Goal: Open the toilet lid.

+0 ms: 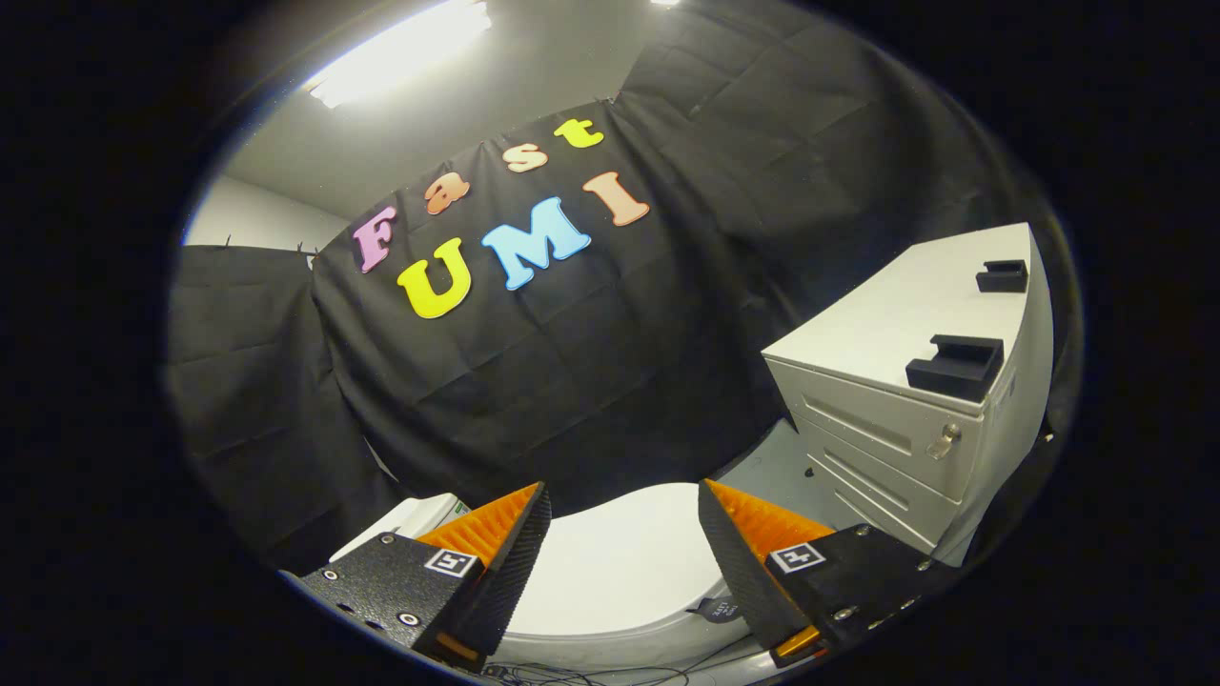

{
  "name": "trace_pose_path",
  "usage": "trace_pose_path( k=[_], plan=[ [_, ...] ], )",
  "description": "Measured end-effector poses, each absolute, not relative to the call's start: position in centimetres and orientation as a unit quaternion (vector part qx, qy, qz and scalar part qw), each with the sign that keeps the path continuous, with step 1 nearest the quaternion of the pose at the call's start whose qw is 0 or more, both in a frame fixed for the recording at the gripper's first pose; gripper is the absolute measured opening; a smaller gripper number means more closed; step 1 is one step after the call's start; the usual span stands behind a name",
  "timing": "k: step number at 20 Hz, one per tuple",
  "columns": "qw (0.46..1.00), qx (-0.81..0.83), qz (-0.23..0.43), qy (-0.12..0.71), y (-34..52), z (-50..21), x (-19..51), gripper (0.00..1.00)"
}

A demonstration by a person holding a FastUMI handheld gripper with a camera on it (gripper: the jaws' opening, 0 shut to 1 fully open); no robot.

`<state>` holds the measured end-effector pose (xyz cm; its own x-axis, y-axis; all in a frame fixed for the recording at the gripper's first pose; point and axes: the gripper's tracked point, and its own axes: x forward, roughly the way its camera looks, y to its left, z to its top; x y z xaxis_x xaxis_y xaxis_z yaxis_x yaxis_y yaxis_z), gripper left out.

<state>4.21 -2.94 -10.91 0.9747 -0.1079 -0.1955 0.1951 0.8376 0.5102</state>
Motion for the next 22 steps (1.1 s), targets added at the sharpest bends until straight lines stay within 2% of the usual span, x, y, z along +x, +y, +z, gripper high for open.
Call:
trace_pose_path(
  k=[13, 22],
  plan=[
    [0.903, 0.376, -0.126, 0.166, -4.2, -22.5, 3.5, 0.96],
    [0.841, 0.460, -0.185, 0.216, -3.0, -29.4, 1.3, 0.96]
  ],
)
